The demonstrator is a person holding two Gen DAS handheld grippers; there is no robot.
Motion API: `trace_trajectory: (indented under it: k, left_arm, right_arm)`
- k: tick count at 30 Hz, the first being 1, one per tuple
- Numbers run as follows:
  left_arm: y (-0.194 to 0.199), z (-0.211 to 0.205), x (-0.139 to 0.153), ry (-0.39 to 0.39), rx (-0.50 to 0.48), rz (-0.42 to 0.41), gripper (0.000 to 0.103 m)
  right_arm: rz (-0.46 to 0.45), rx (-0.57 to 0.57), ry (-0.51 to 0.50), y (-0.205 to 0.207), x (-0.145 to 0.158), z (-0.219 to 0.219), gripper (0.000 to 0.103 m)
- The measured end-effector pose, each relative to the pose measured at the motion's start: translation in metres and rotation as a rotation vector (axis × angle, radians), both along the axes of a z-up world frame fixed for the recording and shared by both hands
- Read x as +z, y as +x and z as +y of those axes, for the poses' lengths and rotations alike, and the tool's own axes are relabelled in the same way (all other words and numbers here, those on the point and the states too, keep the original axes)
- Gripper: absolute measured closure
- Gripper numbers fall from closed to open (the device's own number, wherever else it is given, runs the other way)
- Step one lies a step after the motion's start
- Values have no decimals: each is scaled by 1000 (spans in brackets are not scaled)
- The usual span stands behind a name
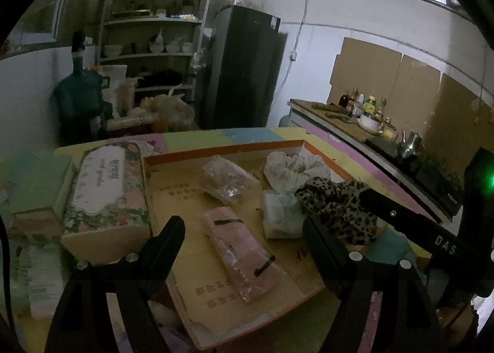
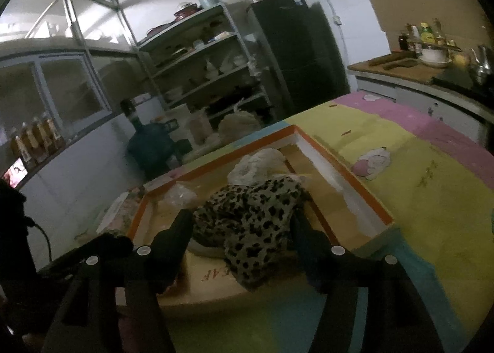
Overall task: Organize soft objects
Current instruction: 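Open both tools to drop the towel and cloth into the tray, then move both open tools back to the pile of soft items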
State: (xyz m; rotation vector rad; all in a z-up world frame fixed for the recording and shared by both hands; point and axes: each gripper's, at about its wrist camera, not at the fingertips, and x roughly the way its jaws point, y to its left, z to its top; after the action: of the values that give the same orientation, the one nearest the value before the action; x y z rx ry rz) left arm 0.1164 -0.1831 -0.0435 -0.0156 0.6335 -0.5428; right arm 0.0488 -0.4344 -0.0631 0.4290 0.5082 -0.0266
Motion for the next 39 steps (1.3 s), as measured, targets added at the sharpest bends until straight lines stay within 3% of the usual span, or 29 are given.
trace_trajectory:
  k: [13, 39]
  left_arm:
    - [-20, 26, 15, -24, 25, -47, 25]
    - [-58, 110, 35, -38, 163, -109, 25]
  right_arm:
    - [-22, -15, -44, -19, 19, 16, 36]
    - [-70, 117, -156, -35, 57, 117, 36]
